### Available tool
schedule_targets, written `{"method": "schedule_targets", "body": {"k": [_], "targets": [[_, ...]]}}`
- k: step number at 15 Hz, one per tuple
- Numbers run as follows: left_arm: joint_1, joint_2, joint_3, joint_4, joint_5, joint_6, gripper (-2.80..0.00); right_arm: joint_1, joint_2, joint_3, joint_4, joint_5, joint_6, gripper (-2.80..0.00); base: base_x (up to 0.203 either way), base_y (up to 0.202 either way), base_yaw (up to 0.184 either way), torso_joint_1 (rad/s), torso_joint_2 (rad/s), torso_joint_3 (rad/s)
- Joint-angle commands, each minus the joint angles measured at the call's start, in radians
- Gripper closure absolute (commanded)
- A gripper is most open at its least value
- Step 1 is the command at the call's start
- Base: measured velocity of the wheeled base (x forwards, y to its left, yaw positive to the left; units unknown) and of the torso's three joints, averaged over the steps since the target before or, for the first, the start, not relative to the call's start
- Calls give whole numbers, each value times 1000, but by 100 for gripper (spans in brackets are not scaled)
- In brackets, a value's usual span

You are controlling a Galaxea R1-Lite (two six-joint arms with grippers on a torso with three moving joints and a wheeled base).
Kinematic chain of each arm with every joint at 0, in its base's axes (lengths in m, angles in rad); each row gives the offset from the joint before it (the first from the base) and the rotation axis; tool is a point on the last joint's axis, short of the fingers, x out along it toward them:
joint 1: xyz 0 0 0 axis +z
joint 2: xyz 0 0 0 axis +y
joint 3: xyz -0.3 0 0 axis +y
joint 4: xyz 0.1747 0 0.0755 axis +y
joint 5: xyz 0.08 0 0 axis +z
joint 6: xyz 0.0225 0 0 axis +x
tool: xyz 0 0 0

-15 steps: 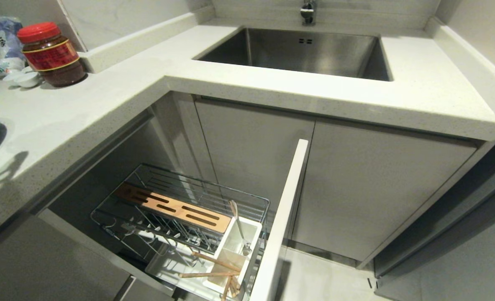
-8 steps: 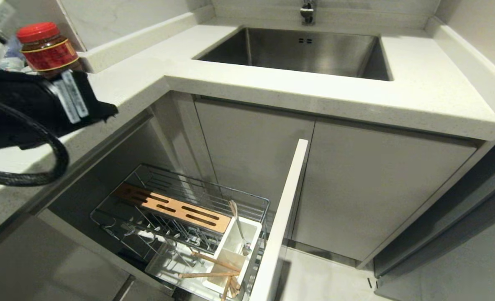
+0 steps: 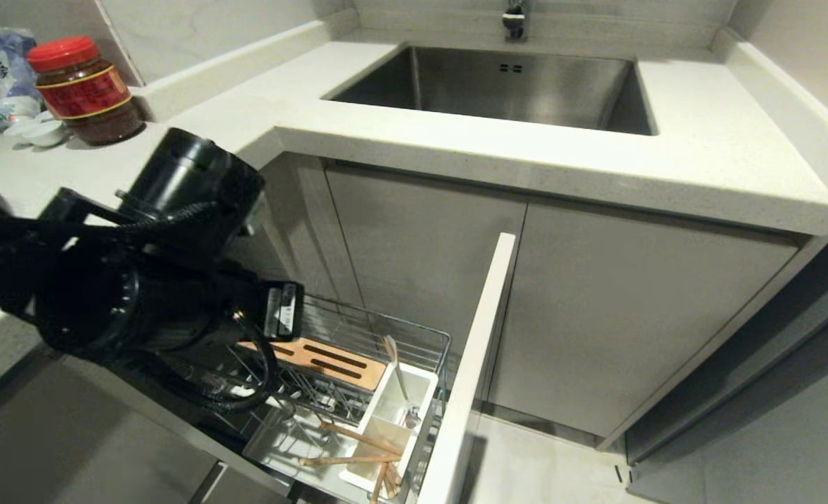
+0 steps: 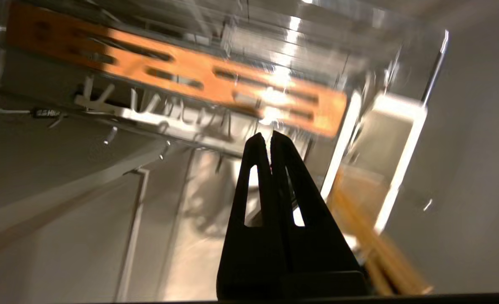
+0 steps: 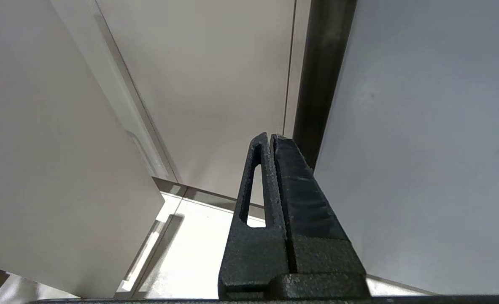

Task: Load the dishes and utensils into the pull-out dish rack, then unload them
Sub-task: Take the fork out of the cupboard

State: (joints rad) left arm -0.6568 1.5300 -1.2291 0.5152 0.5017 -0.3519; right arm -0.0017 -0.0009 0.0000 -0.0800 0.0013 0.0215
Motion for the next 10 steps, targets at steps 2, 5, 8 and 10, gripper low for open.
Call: {"method": "schedule_targets", "body": {"k": [2,5,8,10], "targets": [[-80,55,20,-5,3,115,-280,0,-1,26,-1,0,0,0,0,0,0,0,0,0],[-84,59,37,-76,-4,258,-280,0,-1,26,-1,0,0,0,0,0,0,0,0,0],[-62,66,49,-120,-71,488,-280,0,-1,26,0,0,0,0,0,0,0,0,0,0],[-26,68,47,-119,-220,582,-280,0,-1,26,-1,0,0,0,0,0,0,0,0,0]]}}
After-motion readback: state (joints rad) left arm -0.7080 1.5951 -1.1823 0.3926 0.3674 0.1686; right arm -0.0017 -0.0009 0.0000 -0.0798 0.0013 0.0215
